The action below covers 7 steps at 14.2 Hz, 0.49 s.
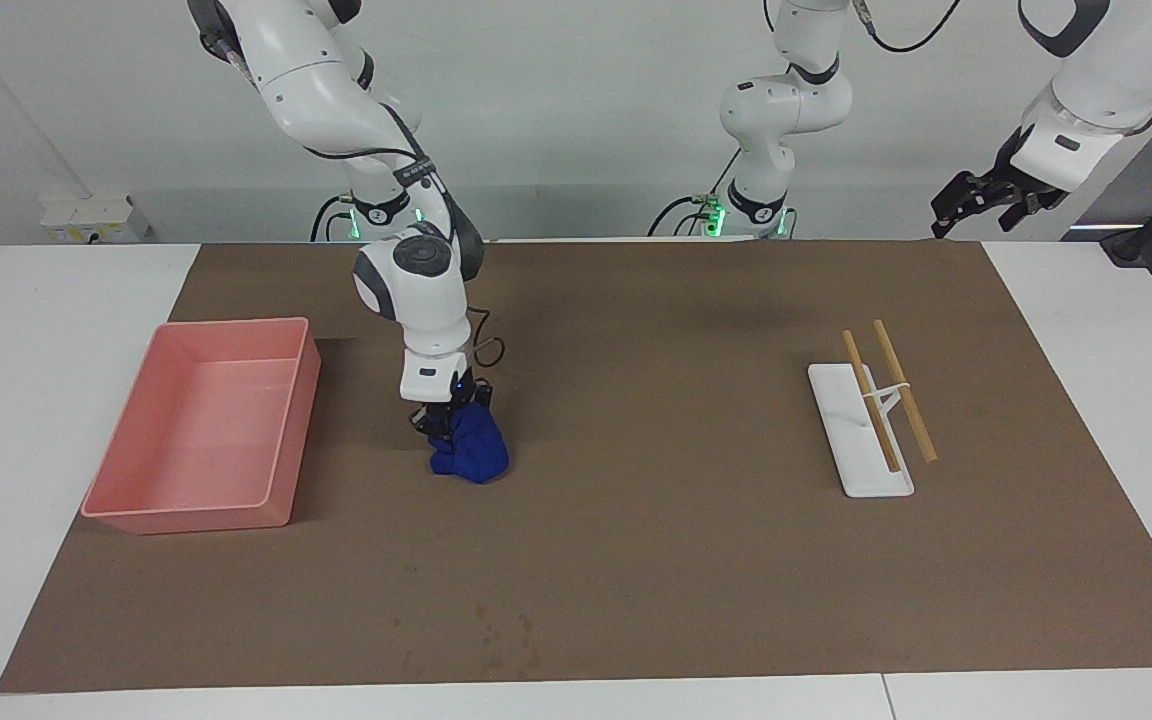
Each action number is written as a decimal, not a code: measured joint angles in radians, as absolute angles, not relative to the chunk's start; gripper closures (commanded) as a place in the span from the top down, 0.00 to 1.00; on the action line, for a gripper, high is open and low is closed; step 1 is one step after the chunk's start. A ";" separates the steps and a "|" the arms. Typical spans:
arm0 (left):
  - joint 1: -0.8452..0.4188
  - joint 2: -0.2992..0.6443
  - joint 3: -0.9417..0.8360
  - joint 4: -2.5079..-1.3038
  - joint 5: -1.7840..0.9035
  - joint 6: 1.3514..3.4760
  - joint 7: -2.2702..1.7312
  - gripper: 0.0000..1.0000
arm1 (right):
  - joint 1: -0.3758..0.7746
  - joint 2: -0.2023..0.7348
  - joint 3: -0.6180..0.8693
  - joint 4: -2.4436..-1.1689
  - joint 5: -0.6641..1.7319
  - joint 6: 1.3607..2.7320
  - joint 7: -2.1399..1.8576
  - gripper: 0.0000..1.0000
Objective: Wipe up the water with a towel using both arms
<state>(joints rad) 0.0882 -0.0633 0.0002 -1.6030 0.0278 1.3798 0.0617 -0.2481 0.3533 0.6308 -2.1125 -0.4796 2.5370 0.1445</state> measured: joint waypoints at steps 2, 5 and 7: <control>0.075 -0.065 0.044 -1.602 0.016 1.374 0.068 1.00 | -0.251 0.336 0.683 -2.147 -0.478 2.537 0.285 0.00; 0.049 -0.069 0.081 -1.600 0.015 1.345 0.113 1.00 | -0.254 0.317 0.739 -2.185 -0.478 2.537 0.463 0.00; 0.030 -0.069 0.111 -1.597 0.015 1.329 0.171 1.00 | -0.266 0.308 0.765 -2.203 -0.478 2.537 0.559 0.00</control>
